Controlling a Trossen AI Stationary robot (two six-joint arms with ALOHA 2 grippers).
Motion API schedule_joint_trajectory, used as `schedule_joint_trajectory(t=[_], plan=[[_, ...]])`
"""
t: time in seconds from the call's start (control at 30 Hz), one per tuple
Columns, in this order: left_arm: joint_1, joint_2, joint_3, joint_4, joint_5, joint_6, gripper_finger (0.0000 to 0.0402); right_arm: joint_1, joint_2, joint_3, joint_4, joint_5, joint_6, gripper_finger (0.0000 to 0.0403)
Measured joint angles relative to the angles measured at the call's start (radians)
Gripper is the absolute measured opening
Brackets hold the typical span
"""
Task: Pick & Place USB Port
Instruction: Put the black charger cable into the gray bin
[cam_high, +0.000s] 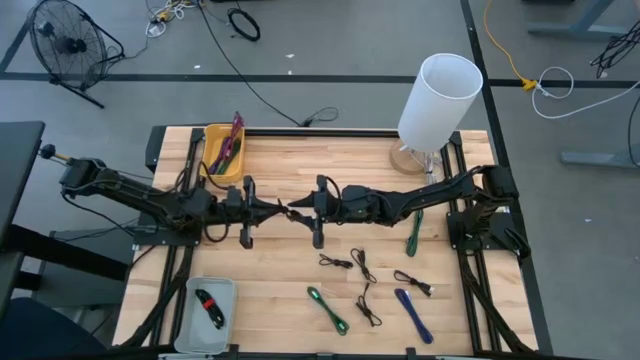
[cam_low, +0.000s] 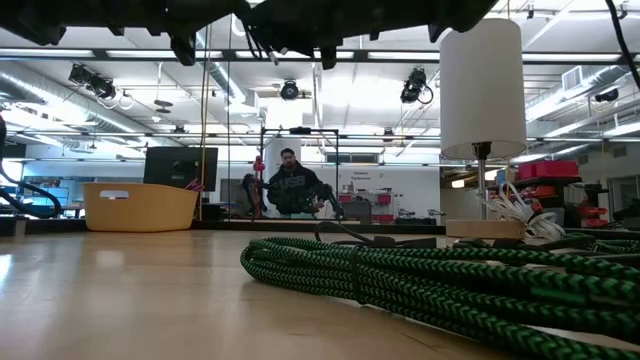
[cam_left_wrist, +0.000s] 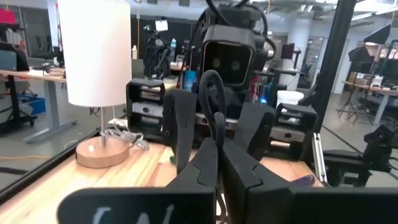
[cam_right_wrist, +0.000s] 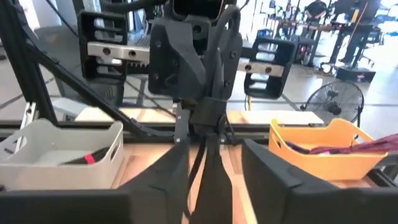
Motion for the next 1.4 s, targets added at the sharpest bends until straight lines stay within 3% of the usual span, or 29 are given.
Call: schedule_joint_trajectory(t=[0.17, 0.4, 0.57, 0.73, 0.87, 1.07, 1.23, 1.4], plan=[[0.000, 0.000, 0.000, -0.029, -0.025, -0.011, 0.0004, 0.008, -0.051, 0.000, -0.074, 0.001, 0.000, 0.0190], [-0.023, -0.043, 0.001, -0.158, -0.023, -0.138, 0.0004, 0.010, -0.156, 0.000, -0.370, 0.003, 0.028, 0.0205], [-0.079, -0.142, 0.089, -0.601, 0.020, -0.450, 0.0004, 0.010, -0.203, 0.000, -0.541, 0.028, 0.058, 0.0201], [-0.167, -0.171, 0.251, -1.130, 0.201, -0.792, 0.0004, 0.009, -0.206, 0.000, -0.562, 0.038, 0.054, 0.0197], [-0.268, -0.162, 0.360, -1.349, 0.266, -1.067, 0.0004, 0.006, -0.206, 0.000, -0.562, 0.038, 0.049, 0.0197], [-0.435, -0.099, 0.414, -1.387, 0.286, -1.388, 0.0004, -0.007, -0.206, 0.000, -0.560, 0.038, 0.030, 0.0197], [-0.579, 0.018, 0.404, -1.429, 0.368, -1.698, 0.0004, -0.011, -0.205, 0.000, -0.557, 0.039, 0.005, 0.0197], [-0.675, 0.138, 0.406, -1.401, 0.405, -1.887, 0.0004, -0.011, -0.205, 0.000, -0.549, 0.038, -0.026, 0.0197]])
